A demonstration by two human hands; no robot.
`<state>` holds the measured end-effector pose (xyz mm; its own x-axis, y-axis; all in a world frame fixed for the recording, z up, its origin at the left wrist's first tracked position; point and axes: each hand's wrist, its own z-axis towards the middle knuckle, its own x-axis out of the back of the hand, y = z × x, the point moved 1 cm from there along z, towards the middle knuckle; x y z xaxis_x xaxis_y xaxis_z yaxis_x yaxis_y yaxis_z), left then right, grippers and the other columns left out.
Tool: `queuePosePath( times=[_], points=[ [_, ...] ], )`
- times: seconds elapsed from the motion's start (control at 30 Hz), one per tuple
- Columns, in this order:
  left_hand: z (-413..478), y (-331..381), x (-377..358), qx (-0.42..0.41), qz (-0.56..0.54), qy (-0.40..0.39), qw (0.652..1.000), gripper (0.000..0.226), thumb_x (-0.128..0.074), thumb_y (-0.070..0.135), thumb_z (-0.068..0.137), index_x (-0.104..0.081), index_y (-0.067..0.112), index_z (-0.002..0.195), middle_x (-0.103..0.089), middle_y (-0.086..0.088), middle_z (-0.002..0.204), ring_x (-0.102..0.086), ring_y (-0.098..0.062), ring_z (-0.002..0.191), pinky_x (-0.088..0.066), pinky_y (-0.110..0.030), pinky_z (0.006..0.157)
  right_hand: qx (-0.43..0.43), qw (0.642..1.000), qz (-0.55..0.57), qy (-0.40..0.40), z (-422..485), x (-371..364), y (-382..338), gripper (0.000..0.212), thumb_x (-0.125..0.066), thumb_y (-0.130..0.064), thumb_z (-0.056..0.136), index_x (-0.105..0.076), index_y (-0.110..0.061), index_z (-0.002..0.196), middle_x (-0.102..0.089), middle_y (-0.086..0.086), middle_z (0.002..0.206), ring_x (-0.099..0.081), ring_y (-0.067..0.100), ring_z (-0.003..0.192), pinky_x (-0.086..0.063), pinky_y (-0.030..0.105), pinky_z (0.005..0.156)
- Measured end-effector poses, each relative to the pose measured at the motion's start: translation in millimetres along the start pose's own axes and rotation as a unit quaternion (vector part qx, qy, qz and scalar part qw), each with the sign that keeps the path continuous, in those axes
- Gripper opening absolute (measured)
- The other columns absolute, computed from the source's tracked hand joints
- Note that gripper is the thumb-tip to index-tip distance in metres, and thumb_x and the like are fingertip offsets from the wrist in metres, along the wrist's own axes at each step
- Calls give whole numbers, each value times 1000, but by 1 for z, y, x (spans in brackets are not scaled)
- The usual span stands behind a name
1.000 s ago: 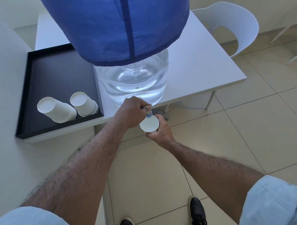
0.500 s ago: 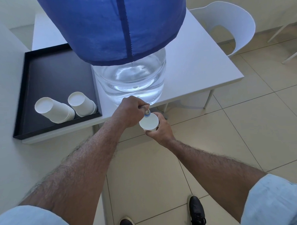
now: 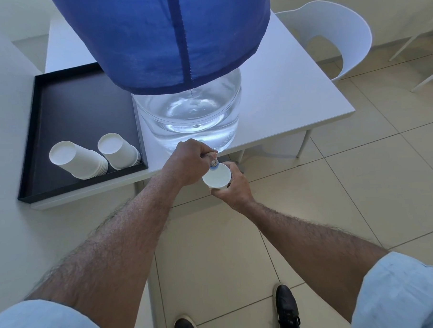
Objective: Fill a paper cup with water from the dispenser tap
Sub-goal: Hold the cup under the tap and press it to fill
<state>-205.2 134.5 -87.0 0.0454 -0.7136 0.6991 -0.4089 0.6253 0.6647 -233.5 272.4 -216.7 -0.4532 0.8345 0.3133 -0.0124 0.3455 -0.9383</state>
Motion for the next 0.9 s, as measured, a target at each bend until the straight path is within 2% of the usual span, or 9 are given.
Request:
queuePosePath(
  times=[0.1, 0.23, 0.37, 0.47, 0.63, 0.77, 0.83, 0.9],
  points=[
    [0, 0, -1, -1, 1, 4, 1000, 21, -58, 24, 94, -77, 20, 101, -56, 22, 68, -48, -1, 55, -34, -15, 52, 0, 1000, 0, 3, 0, 0, 1, 60, -86, -11, 64, -53, -30, 110, -64, -7, 100, -61, 13, 91, -46, 9, 65],
    [-2, 2, -1, -5, 3, 6, 1000, 23, -55, 21, 95, -77, 17, 102, -59, 21, 74, -51, -2, 60, -37, -16, 56, -4, 1000, 3, 4, -1, 0, 2, 59, -85, -11, 64, -54, -29, 111, -65, -6, 102, -63, 15, 95, -48, 14, 68],
    [-8, 3, -2, -24, 31, 19, 999, 26, -52, 18, 95, -75, 15, 106, -70, 4, 100, -60, -15, 84, -49, -28, 76, -6, 1000, 2, 6, -2, 0, 1, 58, -85, -11, 65, -55, -23, 112, -66, -3, 102, -63, 18, 95, -51, 21, 69],
    [-10, 4, -3, -41, 45, 26, 998, 27, -51, 17, 96, -74, 12, 108, -73, -2, 108, -63, -21, 95, -53, -35, 87, -9, 1000, 3, 6, -2, 0, 0, 58, -85, -8, 65, -56, -19, 114, -66, 0, 103, -64, 19, 96, -51, 22, 69],
    [-12, 2, -4, -60, 55, 36, 996, 27, -50, 17, 96, -74, 12, 108, -75, -3, 106, -63, -20, 93, -52, -31, 82, -13, 1000, 5, 7, -2, 2, -3, 58, -85, -8, 66, -56, -19, 115, -67, 0, 104, -64, 20, 97, -53, 26, 72],
    [-12, 2, -5, -70, 60, 39, 995, 27, -50, 17, 96, -75, 12, 106, -75, -4, 95, -56, -16, 75, -43, -25, 65, -18, 1000, 9, 6, -2, 2, -3, 58, -85, -9, 66, -57, -19, 115, -68, 1, 105, -65, 22, 97, -54, 29, 72],
    [-13, 1, -6, -76, 58, 46, 994, 27, -50, 18, 97, -74, 13, 108, -72, -1, 86, -51, -7, 62, -38, -20, 57, -17, 1000, 11, 8, -2, 3, -4, 57, -84, -9, 66, -57, -19, 115, -68, 2, 105, -65, 21, 96, -53, 25, 71],
    [-14, 0, -7, -80, 56, 53, 994, 27, -50, 18, 97, -74, 13, 108, -70, 1, 81, -46, 0, 54, -34, -17, 54, -16, 1000, 12, 7, -2, 3, -4, 57, -84, -8, 66, -57, -18, 115, -68, 3, 105, -65, 22, 97, -54, 28, 72]
  ],
)
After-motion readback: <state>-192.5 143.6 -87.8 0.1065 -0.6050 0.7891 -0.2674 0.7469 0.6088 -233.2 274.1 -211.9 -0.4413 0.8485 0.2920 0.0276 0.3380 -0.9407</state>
